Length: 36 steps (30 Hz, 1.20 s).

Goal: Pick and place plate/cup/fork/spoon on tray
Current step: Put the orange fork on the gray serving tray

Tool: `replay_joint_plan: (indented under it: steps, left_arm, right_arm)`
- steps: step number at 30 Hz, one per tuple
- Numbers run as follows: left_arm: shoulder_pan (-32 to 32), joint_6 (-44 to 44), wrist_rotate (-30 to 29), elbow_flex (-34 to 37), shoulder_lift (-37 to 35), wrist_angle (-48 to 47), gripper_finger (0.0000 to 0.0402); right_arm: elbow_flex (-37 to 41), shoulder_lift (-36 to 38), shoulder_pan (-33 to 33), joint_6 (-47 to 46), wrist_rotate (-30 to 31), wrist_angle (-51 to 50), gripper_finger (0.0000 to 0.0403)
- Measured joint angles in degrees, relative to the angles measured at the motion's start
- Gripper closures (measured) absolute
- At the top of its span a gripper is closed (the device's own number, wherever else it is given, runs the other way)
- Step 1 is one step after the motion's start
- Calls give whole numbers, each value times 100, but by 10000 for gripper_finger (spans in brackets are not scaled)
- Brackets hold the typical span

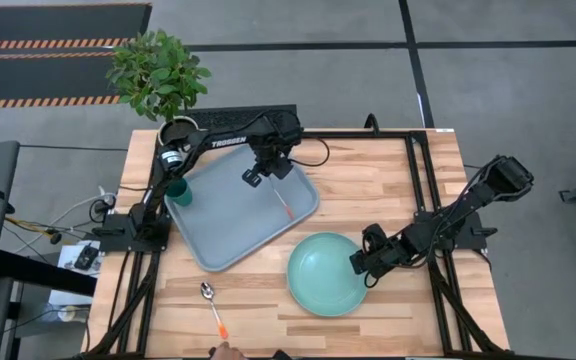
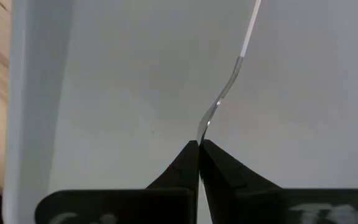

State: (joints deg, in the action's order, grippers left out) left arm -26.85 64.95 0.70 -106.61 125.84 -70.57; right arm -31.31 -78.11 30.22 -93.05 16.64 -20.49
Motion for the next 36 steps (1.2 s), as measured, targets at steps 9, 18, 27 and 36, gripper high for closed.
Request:
replay_joint_plan:
  steps: [9,18,27,36]
  left_arm:
    - [-2,-9,-170,0,0,-2,389]
    - [-2,-131,-307,0,0,225,342]
    - [11,-1384,283,-1008,-9,-313,324]
    - [99,-2646,1380,-2793,-215,-1343,347]
  right_arm:
    - [0,0,0,54,0,-2,143]
    - [0,0,0,56,0,0,143]
    - [-68,26,-10,164,-2,-20,143]
    - [-803,26,-723,1713,-15,-310,143]
